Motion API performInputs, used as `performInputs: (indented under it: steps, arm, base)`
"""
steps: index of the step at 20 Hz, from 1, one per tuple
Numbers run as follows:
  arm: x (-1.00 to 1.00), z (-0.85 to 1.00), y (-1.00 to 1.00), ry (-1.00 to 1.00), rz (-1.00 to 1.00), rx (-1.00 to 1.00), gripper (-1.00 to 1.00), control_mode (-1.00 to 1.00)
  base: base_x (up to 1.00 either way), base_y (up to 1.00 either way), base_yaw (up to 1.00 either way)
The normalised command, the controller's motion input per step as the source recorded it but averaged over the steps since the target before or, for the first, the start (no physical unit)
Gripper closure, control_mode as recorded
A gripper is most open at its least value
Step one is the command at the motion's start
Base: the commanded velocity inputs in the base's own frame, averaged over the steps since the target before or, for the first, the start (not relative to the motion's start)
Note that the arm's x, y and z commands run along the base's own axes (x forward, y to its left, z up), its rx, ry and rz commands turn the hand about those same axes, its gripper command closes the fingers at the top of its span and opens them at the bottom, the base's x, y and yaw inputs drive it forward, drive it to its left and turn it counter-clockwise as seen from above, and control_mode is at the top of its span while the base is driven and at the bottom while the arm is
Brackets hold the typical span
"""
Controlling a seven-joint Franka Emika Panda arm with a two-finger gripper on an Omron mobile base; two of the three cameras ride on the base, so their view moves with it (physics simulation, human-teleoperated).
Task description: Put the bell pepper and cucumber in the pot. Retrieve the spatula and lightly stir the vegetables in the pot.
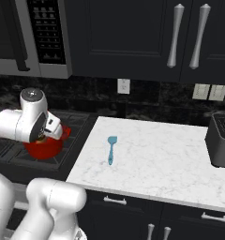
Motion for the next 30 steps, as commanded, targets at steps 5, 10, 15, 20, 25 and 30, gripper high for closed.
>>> performInputs:
  steps: [5,10,15,20,25,30]
  arm:
    - [0.68,-0.19,0.37,0.00,0.00,0.00,1.00,-1.00]
    - [0.56,-0.55,0.31,0.05,0.00,-0.01,1.00,-1.00]
    - [0.25,-0.59,0.20,0.05,0.00,0.00,1.00,-1.00]
    - [0.19,-0.44,0.25,0.03,0.00,0.00,1.00,-1.00]
    - [0.00,-0.12,0.24,0.00,0.00,0.00,1.00,-1.00]
    - [0.01,0.00,0.04,0.00,0.00,-0.02,1.00,-1.00]
  base:
    - [0.00,0.00,0.00]
    - [0.00,0.00,0.00]
    - [0.00,0.00,0.00]
    - [0.00,0.00,0.00]
    - [0.00,0.00,0.00]
    - [0.00,0.00,0.00]
